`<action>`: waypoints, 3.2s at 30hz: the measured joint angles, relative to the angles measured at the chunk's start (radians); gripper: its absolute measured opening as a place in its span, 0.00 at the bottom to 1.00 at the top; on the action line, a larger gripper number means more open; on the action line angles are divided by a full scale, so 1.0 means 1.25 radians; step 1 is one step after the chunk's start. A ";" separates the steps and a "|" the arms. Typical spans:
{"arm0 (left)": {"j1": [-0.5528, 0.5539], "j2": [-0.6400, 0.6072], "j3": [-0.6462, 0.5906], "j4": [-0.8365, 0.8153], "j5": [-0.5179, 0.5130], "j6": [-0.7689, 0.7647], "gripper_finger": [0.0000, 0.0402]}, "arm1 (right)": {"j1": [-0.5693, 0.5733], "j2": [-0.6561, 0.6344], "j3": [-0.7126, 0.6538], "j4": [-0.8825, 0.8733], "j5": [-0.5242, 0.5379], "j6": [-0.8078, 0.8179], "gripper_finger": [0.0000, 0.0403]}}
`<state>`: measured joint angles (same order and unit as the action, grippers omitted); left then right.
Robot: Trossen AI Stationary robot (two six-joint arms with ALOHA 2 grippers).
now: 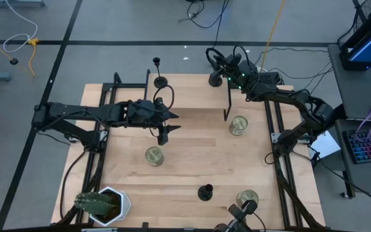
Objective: Pick & Place candle stick holders
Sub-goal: Put the top black candle holder on the shelf, then put the black candle holder on the shelf
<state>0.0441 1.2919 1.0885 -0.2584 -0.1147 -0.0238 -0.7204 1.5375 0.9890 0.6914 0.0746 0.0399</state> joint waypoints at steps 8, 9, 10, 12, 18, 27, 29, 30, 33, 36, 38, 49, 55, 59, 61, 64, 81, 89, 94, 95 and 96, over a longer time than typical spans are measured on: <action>0.000 0.000 0.000 -0.015 0.000 0.000 0.50 | 0.000 -0.053 0.000 -0.110 0.000 -0.006 0.45; 0.000 0.000 0.000 -0.021 0.000 0.000 0.50 | 0.000 -0.067 0.000 -0.134 0.001 -0.006 0.46; 0.000 0.000 0.000 -0.027 0.000 0.000 0.50 | 0.000 -0.082 0.000 -0.160 0.001 -0.006 0.48; 0.000 0.000 0.000 -0.040 0.000 0.000 0.50 | 0.002 -0.111 0.000 -0.207 0.000 -0.005 0.51; -0.013 0.000 0.000 -0.088 0.001 -0.006 0.50 | 0.026 -0.209 0.000 -0.383 0.000 -0.010 0.57; -0.082 0.000 0.000 -0.147 0.004 -0.009 0.50 | 0.107 -0.362 0.000 -0.706 -0.001 -0.023 0.57; -0.099 0.000 0.000 -0.151 0.002 -0.013 0.50 | 0.139 -0.391 -0.001 -0.791 -0.017 -0.023 0.56; -0.108 0.000 0.000 -0.153 0.001 -0.024 0.50 | 0.158 -0.407 -0.008 -0.820 -0.042 -0.022 0.55; -0.133 0.000 0.000 -0.166 -0.006 -0.053 0.50 | 0.223 -0.454 -0.054 -0.842 -0.154 -0.005 0.54; -0.157 0.000 0.000 -0.184 -0.042 -0.073 0.50 | 0.304 -0.494 -0.129 -0.799 -0.286 0.015 0.53; -0.170 0.000 0.000 -0.195 -0.069 -0.079 0.50 | 0.365 -0.513 -0.197 -0.734 -0.358 0.025 0.53; -0.189 0.000 0.000 -0.198 -0.137 -0.130 0.50 | 0.721 -0.385 -0.620 0.084 -0.307 0.105 0.53; -0.189 0.000 0.000 -0.194 -0.164 -0.132 0.50 | 0.853 -0.194 -0.607 0.224 -0.178 0.106 0.53; -0.189 0.000 0.000 -0.190 -0.166 -0.137 0.50 | 0.886 -0.060 -0.520 0.230 -0.170 0.106 0.53; -0.189 0.000 0.000 -0.190 -0.167 -0.145 0.50 | 0.894 -0.003 -0.482 0.228 -0.188 0.105 0.53; -0.189 0.000 0.000 -0.191 -0.167 -0.165 0.50 | 0.902 0.071 -0.430 0.229 -0.212 0.106 0.53; -0.194 0.000 0.000 -0.188 -0.162 -0.256 0.50 | 0.910 0.238 -0.340 0.355 -0.294 0.078 0.35; -0.223 0.000 0.000 -0.174 -0.168 -0.338 0.50 | 0.900 0.238 -0.340 0.384 -0.293 0.067 0.03; -0.252 0.000 0.000 -0.169 -0.174 -0.365 0.50 | 0.875 0.233 -0.340 0.421 -0.286 0.097 0.05; -0.259 0.000 0.000 -0.169 -0.184 -0.372 0.50 | 0.866 0.226 -0.340 0.430 -0.270 0.115 0.04; -0.265 0.000 0.000 -0.169 -0.192 -0.381 0.50 | 0.857 0.215 -0.335 0.430 -0.242 0.132 0.03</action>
<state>-0.2877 1.2919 1.0889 -0.4698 -0.3547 -0.5000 0.3504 1.8061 0.5699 1.2287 -0.2279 0.2050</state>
